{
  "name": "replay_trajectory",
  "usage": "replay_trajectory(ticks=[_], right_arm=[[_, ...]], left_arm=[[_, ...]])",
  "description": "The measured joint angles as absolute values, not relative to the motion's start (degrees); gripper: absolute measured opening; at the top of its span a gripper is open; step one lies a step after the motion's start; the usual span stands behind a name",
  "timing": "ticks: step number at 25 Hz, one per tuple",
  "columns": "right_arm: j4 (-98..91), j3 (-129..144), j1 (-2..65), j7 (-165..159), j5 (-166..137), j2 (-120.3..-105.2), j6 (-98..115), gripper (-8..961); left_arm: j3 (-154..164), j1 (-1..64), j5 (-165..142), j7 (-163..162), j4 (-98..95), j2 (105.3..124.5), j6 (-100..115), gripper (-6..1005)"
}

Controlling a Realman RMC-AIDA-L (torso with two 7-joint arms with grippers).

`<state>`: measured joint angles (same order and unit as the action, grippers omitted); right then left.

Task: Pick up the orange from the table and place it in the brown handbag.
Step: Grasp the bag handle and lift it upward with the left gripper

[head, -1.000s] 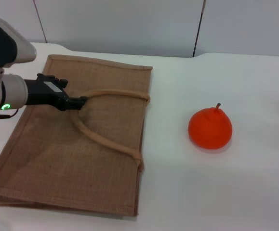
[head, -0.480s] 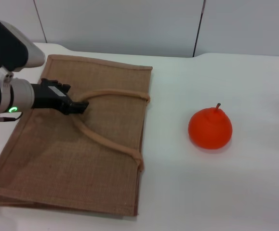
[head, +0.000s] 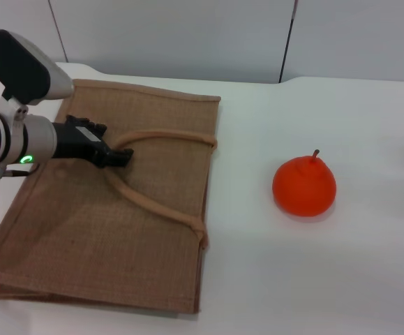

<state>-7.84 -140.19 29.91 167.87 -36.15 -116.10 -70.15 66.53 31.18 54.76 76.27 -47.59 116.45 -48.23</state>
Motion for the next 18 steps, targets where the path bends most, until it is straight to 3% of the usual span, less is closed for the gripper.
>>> replay_trajectory(ticks=[18], right_arm=[[-7.8, -140.2, 30.1, 167.9, -36.2, -116.17, -70.2, 891]], left_arm=[[66.5, 32.1, 54.7, 76.6, -46.6, 116.54, -48.1, 732]])
